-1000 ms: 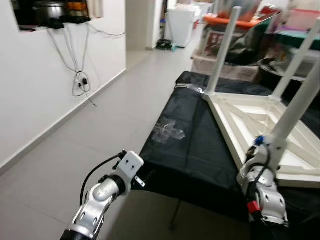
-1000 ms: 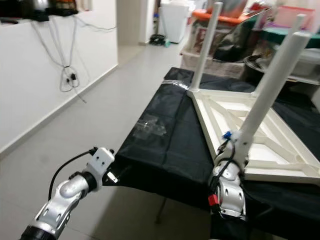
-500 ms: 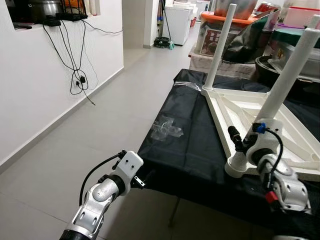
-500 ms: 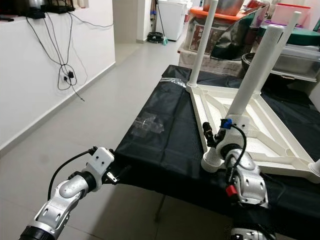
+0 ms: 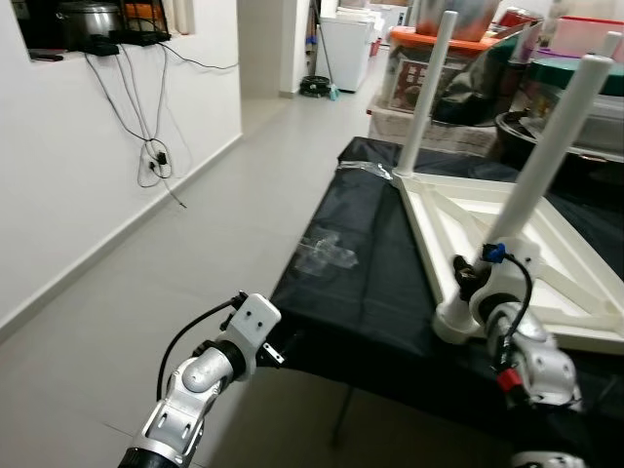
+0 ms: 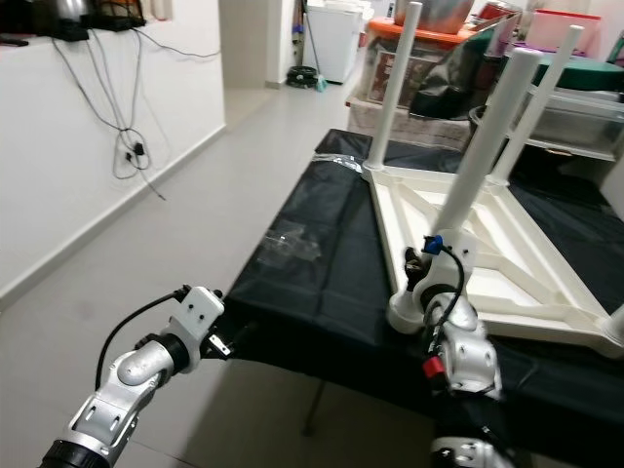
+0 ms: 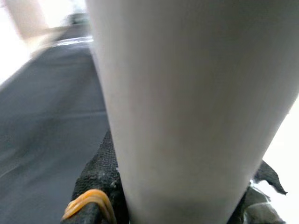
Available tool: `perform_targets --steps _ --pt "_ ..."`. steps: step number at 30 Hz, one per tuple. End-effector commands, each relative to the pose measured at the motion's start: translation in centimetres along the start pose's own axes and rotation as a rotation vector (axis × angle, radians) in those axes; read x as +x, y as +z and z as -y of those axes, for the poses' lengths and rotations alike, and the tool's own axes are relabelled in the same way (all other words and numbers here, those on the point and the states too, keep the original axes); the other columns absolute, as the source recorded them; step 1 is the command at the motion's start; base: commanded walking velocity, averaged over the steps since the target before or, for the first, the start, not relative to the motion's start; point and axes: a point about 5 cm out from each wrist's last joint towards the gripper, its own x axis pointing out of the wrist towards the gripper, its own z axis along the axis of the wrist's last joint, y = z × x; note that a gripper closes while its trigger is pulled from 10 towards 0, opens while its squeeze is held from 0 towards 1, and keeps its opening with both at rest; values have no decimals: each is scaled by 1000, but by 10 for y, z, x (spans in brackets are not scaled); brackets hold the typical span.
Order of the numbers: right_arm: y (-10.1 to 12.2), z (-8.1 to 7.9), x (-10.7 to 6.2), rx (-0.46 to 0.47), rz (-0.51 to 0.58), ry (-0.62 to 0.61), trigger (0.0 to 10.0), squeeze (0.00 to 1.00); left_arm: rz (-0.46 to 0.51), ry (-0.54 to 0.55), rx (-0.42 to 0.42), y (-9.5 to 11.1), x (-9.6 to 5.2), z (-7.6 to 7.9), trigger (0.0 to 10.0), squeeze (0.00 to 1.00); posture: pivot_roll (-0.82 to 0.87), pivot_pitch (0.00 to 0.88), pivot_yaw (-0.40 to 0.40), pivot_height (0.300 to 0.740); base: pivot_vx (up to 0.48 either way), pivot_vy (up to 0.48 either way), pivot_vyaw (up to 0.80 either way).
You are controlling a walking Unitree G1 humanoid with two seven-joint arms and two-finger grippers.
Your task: Building children table
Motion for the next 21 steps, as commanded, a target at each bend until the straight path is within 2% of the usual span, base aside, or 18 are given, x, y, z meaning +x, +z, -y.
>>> perform_targets --steps 1,5,6,8,9,10,11,12,16,17,21 --pt "-22 32 -3 -10 -91 -233 0 0 -10 -10 18 -1 0 0 10000 0 100 0 -94 740 0 0 0" --pt "-22 27 -6 -9 -88 -230 0 0 -10 -11 17 -1 0 0 10000 0 100 0 -94 740 0 0 0" --pt "-25 10 -12 1 -115 -172 10000 0 -10 -12 17 -1 0 1 10000 0 94 0 -94 740 0 0 0" --pt "-25 10 -12 1 -115 -172 10000 0 -10 -12 17 -1 0 1 10000 0 94 0 -94 740 0 0 0" --pt "-25 -10 -17 -12 -117 -70 10000 0 -10 -13 16 -1 0 1 10000 0 98 0 -99 740 0 0 0" --pt "-25 -10 -17 -12 -117 -70 10000 0 -10 -13 16 -1 0 1 10000 0 98 0 -99 740 0 0 0" --pt "-24 -22 -20 -14 -118 12 10000 0 -10 -12 14 -1 1 2 10000 0 96 0 -104 740 0 0 0" --pt "-18 -27 -20 -3 -98 81 10000 1000 -10 -10 12 -1 0 2 10000 0 96 0 -105 740 0 0 0" --pt "-9 -26 -15 4 -71 121 10000 1000 -11 -7 8 -2 0 3 10000 0 92 0 -109 740 0 0 0" --pt "-1 -26 -9 5 -41 186 10000 0 -11 -7 6 -2 0 3 10000 0 92 0 -109 740 0 0 0" --pt "10 -23 -1 18 -13 272 10000 0 -12 -7 4 -3 0 4 10000 0 89 0 -111 740 0 0 0"
